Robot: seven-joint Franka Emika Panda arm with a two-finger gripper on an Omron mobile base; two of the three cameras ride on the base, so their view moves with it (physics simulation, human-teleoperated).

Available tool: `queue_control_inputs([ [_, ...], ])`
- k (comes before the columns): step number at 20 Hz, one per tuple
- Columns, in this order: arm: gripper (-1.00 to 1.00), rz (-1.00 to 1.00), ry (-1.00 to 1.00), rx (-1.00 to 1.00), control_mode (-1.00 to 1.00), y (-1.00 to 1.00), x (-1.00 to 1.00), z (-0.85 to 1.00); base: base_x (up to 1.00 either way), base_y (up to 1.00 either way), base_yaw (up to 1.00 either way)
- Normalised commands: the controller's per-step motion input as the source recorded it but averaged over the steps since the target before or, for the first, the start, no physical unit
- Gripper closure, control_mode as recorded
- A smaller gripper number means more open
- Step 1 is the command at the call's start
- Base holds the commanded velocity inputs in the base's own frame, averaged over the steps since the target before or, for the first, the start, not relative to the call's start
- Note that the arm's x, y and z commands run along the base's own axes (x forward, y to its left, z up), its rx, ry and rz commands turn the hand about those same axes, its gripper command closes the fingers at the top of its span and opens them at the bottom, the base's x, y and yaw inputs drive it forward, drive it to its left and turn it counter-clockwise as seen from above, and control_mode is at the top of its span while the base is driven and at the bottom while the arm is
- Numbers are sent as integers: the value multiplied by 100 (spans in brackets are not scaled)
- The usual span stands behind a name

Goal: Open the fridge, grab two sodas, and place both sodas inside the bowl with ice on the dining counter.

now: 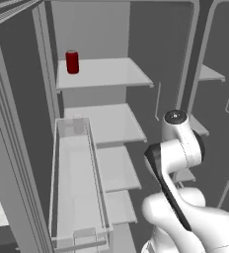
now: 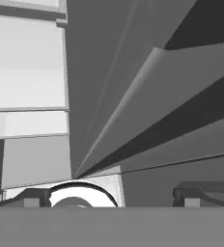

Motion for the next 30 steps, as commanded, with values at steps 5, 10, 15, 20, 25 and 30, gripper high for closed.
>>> queue_control_inputs([
  [5, -100, 18, -9, 0, -100, 26, -4, -5, 1, 10, 10],
  [10, -100, 29, -21, 0, -100, 50, -37, -1, 0, 0, 0],
  [15, -100, 27, -19, 0, -100, 63, -13, 0, 0, 0, 0],
  [20, -100, 25, -16, 0, -100, 75, -5, -1, 0, 0, 0],
  [25, -100, 7, -18, 2, -100, 32, 1, 0, 0, 0, 0],
  [30, -100, 0, -11, 7, -100, 16, 7, 0, 0, 0, 0],
])
